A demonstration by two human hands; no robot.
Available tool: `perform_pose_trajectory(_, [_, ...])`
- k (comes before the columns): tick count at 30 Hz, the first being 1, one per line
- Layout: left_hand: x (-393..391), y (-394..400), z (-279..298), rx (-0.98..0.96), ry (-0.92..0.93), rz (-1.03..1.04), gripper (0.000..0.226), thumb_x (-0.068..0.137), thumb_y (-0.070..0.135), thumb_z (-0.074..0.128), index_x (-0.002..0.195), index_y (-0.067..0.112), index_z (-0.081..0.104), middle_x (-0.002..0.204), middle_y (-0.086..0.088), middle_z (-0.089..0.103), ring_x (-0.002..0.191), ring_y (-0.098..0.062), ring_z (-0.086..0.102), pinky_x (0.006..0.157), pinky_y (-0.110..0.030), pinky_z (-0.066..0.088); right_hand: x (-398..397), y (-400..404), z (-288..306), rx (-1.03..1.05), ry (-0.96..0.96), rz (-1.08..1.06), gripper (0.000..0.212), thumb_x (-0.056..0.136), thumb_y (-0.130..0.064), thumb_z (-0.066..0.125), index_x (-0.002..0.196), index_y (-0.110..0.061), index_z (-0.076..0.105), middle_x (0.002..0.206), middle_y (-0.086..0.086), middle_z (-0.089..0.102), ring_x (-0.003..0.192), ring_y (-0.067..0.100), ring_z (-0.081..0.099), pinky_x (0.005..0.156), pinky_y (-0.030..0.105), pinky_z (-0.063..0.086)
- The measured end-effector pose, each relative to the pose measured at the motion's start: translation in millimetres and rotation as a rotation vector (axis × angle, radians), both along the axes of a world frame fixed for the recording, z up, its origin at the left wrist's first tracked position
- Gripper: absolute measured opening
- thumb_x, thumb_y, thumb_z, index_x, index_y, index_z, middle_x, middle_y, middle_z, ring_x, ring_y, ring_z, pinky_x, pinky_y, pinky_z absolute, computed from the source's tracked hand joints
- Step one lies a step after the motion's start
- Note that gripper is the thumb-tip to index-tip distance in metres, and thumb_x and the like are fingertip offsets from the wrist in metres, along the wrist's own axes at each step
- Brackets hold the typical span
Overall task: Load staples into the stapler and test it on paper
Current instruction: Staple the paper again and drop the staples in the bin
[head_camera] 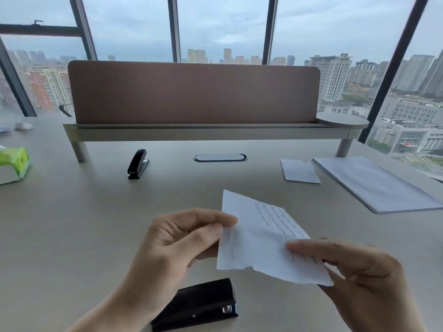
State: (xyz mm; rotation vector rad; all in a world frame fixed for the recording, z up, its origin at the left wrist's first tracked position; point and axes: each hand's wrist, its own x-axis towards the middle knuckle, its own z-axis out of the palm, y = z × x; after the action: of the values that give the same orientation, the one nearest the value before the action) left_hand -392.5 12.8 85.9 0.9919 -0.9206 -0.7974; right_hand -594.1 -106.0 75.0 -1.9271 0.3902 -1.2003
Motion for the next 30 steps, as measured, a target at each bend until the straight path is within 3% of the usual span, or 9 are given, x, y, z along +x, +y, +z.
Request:
perform_pose_trajectory(4, [-16, 0, -1, 0.049, -0.063, -0.016, 0.026, 0.064, 0.021, 0.075, 0.086, 0.008, 0.081, 0.073, -0.012, 0.077, 0.068, -0.018, 0.073, 0.063, -0.025, 0.059, -16, 3, -8, 0.046, -0.078, 0.020, 0.027, 0.070, -0.051, 0.079, 0.086, -0.029, 0.083, 0.094, -0.002, 0.081, 0.085, 0.024, 0.078, 0.073, 0.036, 0.062])
perform_pose_trajectory(10, [-56, -4, -2, 0.075, -0.060, -0.058, 0.017, 0.069, 0.003, 0.068, 0.082, 0.005, 0.079, 0.071, -0.021, 0.074, 0.061, -0.024, 0.071, 0.056, -0.028, 0.059, -62, 12, -15, 0.189, -0.140, 0.006, 0.031, 0.063, -0.049, 0.085, 0.082, -0.026, 0.084, 0.095, 0.001, 0.081, 0.088, 0.019, 0.078, 0.074, 0.023, 0.059])
perform_pose_trajectory(12, [-76, -8, 0, 0.075, -0.075, -0.088, 0.014, 0.068, -0.001, 0.074, 0.080, 0.005, 0.079, 0.069, -0.022, 0.074, 0.059, -0.024, 0.070, 0.055, -0.028, 0.059, -86, 14, -18, 0.176, -0.146, -0.040, 0.012, 0.070, -0.029, 0.085, 0.082, -0.027, 0.084, 0.095, -0.001, 0.081, 0.091, 0.016, 0.077, 0.076, 0.021, 0.058])
perform_pose_trajectory(15, [-112, -18, -2, 0.068, -0.116, -0.148, 0.014, 0.066, 0.000, 0.074, 0.079, 0.002, 0.078, 0.066, -0.020, 0.073, 0.057, -0.021, 0.069, 0.055, -0.029, 0.060, -135, 19, -25, 0.192, -0.086, -0.103, 0.045, 0.078, 0.016, 0.068, 0.082, -0.025, 0.084, 0.094, -0.001, 0.081, 0.094, 0.011, 0.076, 0.078, 0.016, 0.057])
perform_pose_trajectory(18, [-158, -34, -10, 0.055, -0.148, -0.224, 0.018, 0.063, 0.003, 0.069, 0.079, 0.000, 0.076, 0.066, -0.017, 0.074, 0.058, -0.019, 0.068, 0.056, -0.027, 0.061, -192, 34, -29, 0.229, -0.028, -0.216, 0.055, 0.077, 0.028, 0.055, 0.085, -0.018, 0.084, 0.093, -0.001, 0.081, 0.094, 0.008, 0.075, 0.077, 0.013, 0.055])
perform_pose_trajectory(24, [-262, -66, -45, 0.020, -0.461, -0.400, 0.021, 0.082, 0.004, 0.075, 0.083, 0.024, 0.079, 0.075, -0.007, 0.078, 0.066, -0.027, 0.073, 0.062, -0.038, 0.062, -310, 61, -62, 0.515, -0.141, -0.328, 0.029, 0.070, -0.016, 0.066, 0.093, -0.006, 0.082, 0.095, 0.021, 0.078, 0.083, 0.026, 0.067, 0.082, 0.033, 0.053])
perform_pose_trajectory(27, [-320, -80, -67, 0.004, -0.599, -0.514, 0.020, 0.082, 0.011, 0.073, 0.087, 0.029, 0.078, 0.077, -0.004, 0.078, 0.072, -0.035, 0.071, 0.071, -0.048, 0.061, -357, 69, -89, 0.564, -0.130, -0.536, 0.046, 0.061, -0.048, 0.086, 0.090, -0.011, 0.082, 0.090, 0.014, 0.080, 0.079, 0.020, 0.071, 0.073, 0.027, 0.057])
perform_pose_trajectory(29, [-356, -93, -86, -0.007, -0.684, -0.582, 0.025, 0.084, 0.003, 0.073, 0.086, 0.026, 0.079, 0.079, 0.007, 0.078, 0.071, -0.015, 0.073, 0.071, -0.027, 0.060, -385, 67, -113, 0.581, -0.148, -0.711, 0.010, 0.079, -0.024, 0.078, 0.084, -0.017, 0.082, 0.087, 0.012, 0.080, 0.080, 0.023, 0.070, 0.079, 0.040, 0.056])
perform_pose_trajectory(30, [-374, -99, -95, -0.005, -0.718, -0.616, 0.025, 0.084, 0.000, 0.072, 0.087, 0.025, 0.079, 0.080, 0.012, 0.078, 0.072, -0.005, 0.073, 0.071, -0.018, 0.056, -401, 65, -131, 0.593, -0.152, -0.771, 0.017, 0.085, -0.005, 0.070, 0.083, -0.017, 0.082, 0.086, 0.012, 0.079, 0.082, 0.026, 0.069, 0.083, 0.046, 0.055])
